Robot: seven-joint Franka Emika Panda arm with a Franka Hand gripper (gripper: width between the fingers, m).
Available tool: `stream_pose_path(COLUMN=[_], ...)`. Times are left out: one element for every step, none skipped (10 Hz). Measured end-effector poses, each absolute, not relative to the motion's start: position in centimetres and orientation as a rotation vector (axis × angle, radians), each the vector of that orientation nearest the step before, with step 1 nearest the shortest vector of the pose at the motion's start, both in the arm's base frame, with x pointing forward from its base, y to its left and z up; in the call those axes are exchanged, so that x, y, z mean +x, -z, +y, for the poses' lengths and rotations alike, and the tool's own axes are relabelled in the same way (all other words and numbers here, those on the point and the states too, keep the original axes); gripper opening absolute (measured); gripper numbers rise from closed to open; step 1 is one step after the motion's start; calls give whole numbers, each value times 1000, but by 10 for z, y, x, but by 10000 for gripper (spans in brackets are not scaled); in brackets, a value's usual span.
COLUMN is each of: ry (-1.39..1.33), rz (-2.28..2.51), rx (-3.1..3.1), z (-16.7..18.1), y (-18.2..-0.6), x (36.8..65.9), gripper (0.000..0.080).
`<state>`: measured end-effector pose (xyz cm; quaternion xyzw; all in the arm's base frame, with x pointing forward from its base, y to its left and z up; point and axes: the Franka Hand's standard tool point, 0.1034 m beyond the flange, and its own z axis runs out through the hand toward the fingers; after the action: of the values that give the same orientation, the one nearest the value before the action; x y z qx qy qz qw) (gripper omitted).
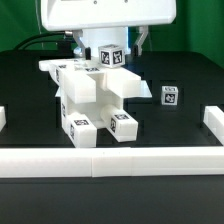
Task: Assemble chair
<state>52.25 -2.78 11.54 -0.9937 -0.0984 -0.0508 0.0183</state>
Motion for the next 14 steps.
stream_pose_path(ry=[156,155,153,148,146,140,135,133,134,148,148,148,148,148], rz=[-381,-396,-480,-563,-614,-726,-787,-782,-781,-783,-780,-740,-738,-624], rx=[-3084,-3082,-3073,-3061,-3056,-3044,-3038,-3039,-3040,-3045,-3045,-3054,-3055,-3076], z=[-27,-26,-23,-22,-24,-25,-25,-25,-25,-26,-26,-26,-26,-26], y=[-115,-115,-114,-112,-112,-112,-112,-112,-112,-112,-112,-112,-112,-112], x=[522,522,521,519,519,519,519,519,519,520,520,520,520,520], gripper=[648,648,648,648,648,648,648,648,534,398,398,283,283,283])
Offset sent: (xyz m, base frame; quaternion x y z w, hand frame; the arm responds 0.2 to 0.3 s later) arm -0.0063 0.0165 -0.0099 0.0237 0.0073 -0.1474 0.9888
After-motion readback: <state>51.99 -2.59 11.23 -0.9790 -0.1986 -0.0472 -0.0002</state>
